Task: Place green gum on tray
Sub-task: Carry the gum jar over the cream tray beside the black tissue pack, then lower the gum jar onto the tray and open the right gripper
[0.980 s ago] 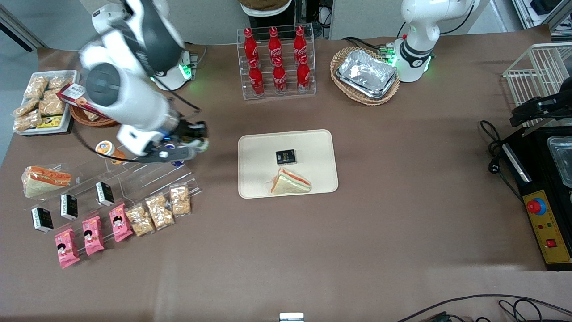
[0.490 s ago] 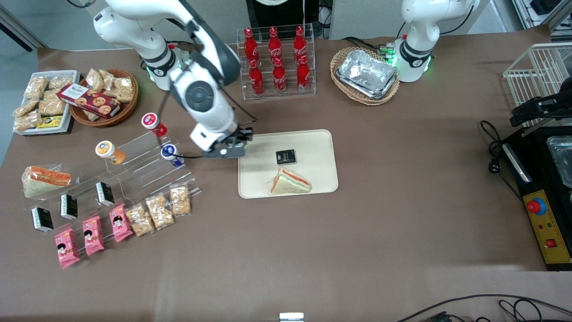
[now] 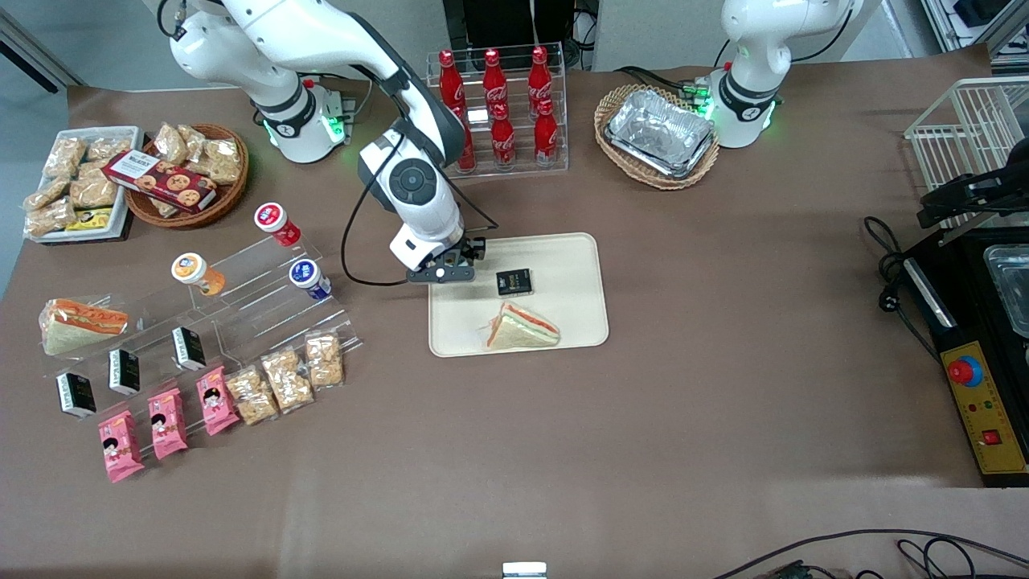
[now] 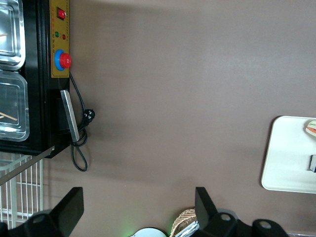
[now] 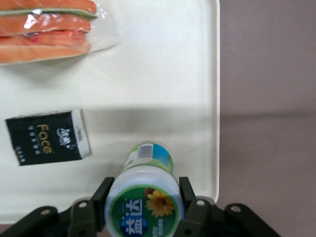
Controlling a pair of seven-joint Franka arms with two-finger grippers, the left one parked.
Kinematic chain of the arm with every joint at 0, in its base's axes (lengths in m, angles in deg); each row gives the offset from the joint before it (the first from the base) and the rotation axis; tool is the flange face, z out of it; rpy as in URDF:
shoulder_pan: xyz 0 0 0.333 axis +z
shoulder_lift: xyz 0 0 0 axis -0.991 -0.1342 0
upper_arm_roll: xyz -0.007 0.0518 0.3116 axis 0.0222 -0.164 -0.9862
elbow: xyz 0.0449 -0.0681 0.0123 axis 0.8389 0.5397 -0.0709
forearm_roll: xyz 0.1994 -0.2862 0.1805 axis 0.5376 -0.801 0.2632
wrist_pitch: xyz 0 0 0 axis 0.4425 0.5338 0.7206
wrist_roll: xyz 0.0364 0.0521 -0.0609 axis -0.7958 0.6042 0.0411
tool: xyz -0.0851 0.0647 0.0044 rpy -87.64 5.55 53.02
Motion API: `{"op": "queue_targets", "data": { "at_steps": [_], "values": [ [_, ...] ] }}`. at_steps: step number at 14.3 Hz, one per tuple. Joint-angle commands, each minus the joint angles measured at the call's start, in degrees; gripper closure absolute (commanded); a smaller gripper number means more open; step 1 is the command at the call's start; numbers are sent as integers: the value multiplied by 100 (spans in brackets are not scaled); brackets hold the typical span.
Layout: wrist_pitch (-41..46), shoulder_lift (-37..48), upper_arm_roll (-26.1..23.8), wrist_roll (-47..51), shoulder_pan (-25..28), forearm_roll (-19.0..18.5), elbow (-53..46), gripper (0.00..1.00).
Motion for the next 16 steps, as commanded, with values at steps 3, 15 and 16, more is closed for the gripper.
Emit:
{"op": "queue_targets", "data": {
  "at_steps": [3, 15, 16],
  "values": [
    [-391, -195, 69, 71, 64, 39, 68, 62],
    [800, 830, 201, -1235, -1093, -23, -11, 0],
    [1117, 1050, 201, -1613, -1340, -14, -20, 0]
  ]
}}
